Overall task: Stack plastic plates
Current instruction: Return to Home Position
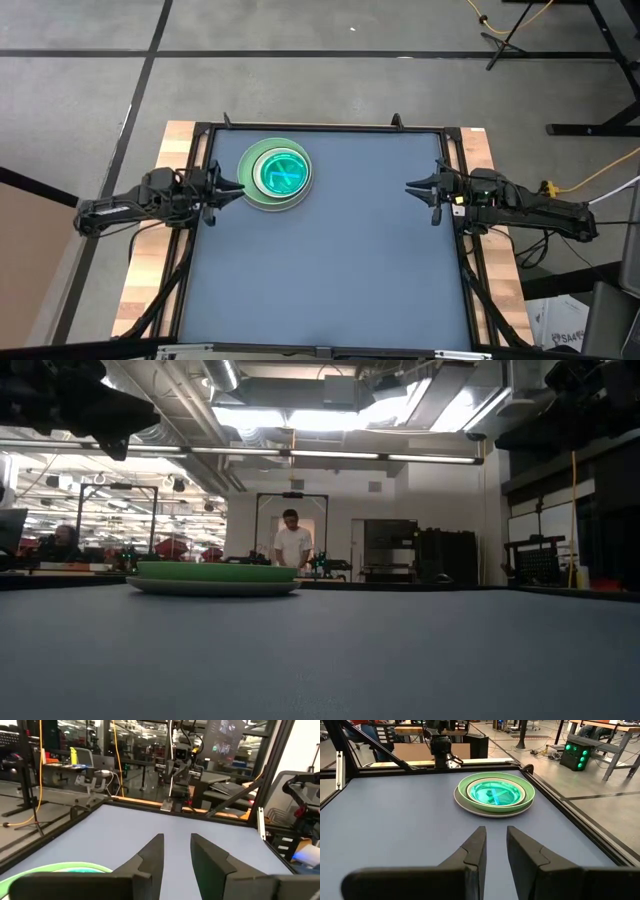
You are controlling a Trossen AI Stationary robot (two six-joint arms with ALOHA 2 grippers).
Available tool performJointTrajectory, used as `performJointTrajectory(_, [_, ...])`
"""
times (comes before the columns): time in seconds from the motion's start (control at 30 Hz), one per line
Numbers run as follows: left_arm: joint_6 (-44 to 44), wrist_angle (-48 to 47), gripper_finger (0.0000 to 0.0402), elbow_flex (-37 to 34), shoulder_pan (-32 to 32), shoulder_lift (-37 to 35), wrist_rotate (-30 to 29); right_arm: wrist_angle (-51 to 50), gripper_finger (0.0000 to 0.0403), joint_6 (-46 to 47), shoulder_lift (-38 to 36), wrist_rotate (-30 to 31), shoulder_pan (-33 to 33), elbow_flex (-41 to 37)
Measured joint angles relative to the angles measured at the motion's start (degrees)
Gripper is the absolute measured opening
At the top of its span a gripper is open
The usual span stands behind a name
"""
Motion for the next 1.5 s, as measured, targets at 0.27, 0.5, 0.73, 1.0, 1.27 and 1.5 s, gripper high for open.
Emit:
performJointTrajectory(0.27, [-0.1, 1.3, 0.0089, -0.1, 0.0, 0.0, 0.0, 0.0, 0.0067, 0.0, 0.0, 0.0, 0.0, 0.0])
performJointTrajectory(0.5, [-0.6, 13.8, 0.0089, -7.3, 0.0, 0.0, 1.6, 0.0, 0.0067, 0.0, 0.0, 0.0, 0.0, 0.0])
performJointTrajectory(0.73, [-2.0, 18.3, 0.0089, -11.2, 0.0, 0.0, 2.5, 0.0, 0.0067, 0.0, 0.0, 0.0, 0.0, 0.0])
performJointTrajectory(1.0, [-2.0, 17.4, 0.0089, -11.2, 0.0, 0.0, 3.4, 0.0, 0.0067, 0.0, 0.0, 0.0, 0.0, 0.0])
performJointTrajectory(1.27, [-6.1, 14.1, 0.0089, -11.2, -0.1, 0.0, 5.5, 0.0, 0.0067, 0.0, 0.0, 0.0, 0.0, 0.0])
performJointTrajectory(1.5, [-6.5, 12.5, 0.0089, -11.2, -2.9, 0.0, 4.4, 0.0, 0.0067, 0.2, 0.0, 0.0, 0.0, 0.0])
